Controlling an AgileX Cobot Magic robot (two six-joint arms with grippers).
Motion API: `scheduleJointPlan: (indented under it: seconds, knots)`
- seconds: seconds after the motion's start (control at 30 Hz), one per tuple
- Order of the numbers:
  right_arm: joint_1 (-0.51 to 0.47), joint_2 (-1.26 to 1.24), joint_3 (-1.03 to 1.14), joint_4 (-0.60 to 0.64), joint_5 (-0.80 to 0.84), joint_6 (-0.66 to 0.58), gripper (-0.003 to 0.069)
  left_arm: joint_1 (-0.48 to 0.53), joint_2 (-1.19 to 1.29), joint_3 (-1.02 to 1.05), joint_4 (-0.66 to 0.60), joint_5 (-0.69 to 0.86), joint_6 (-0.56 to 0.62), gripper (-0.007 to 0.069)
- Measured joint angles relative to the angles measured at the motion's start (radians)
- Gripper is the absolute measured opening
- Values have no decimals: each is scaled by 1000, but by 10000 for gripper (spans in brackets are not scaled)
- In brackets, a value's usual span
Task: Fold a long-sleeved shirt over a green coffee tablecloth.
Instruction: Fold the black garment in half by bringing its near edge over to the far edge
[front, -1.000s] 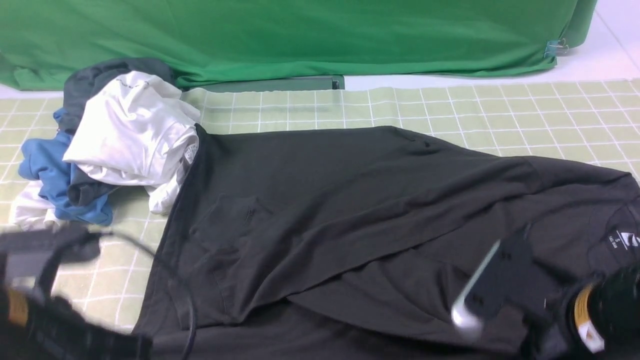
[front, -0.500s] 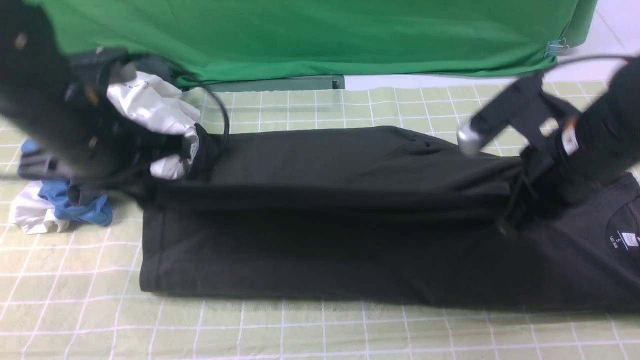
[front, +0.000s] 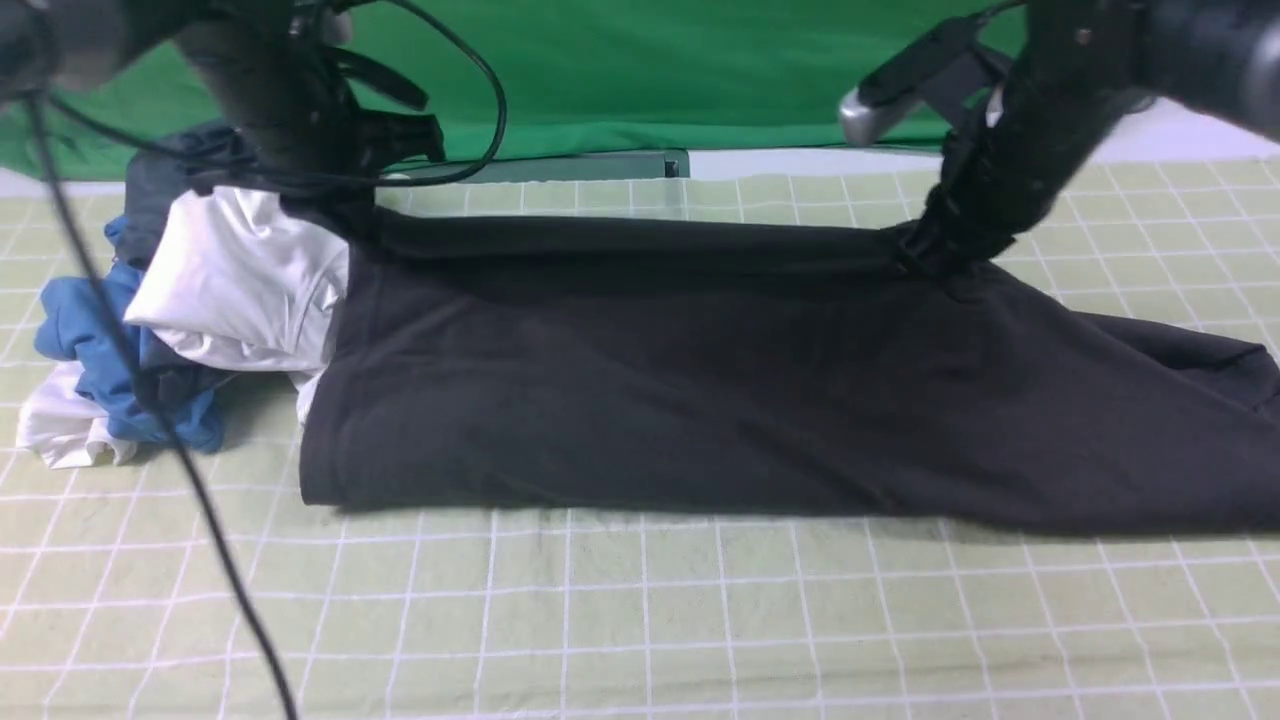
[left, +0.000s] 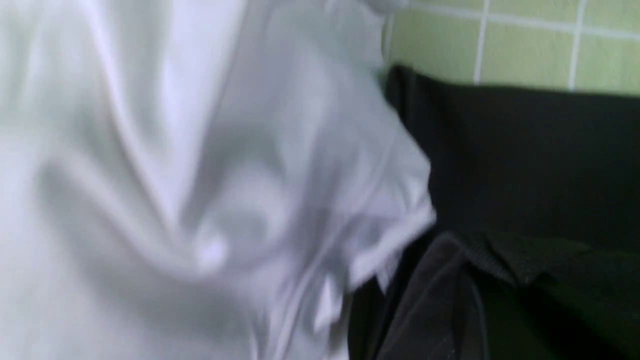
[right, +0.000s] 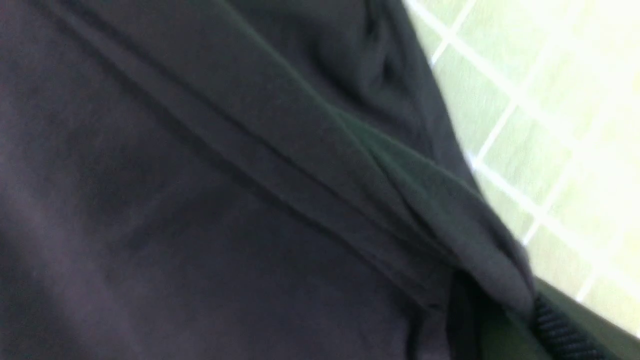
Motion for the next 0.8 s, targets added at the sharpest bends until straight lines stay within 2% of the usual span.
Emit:
scheduleJointPlan:
  seconds: [0.23,0.43,0.53,0.57,0.63,0.7,0.73,0.8]
  knots:
    - [0,155,-141,-4,6,-13,40,0,150,-154,44,14,0,16]
    - [-1,216,-162,-8,-66,-4,57,0,196,-177,59,-20,0,46]
    - [-1,218,-162,-10,-97,7,96,1,200,-177,64,-40,-1,97]
    - [-1,218,-166,-12,-119,12,144,1,200,-177,67,-56,-8,147]
    - [-1,218,-167,-12,-131,14,176,1,200,-177,72,-65,-16,182]
    - [-1,212,-168,-15,-138,14,260,1,200,-184,98,-70,-44,277]
    - [-1,209,-168,-17,-131,14,285,2,200,-192,110,-64,-54,315]
    - [-1,200,-169,-19,-117,15,303,2,200,-204,122,-51,-66,340]
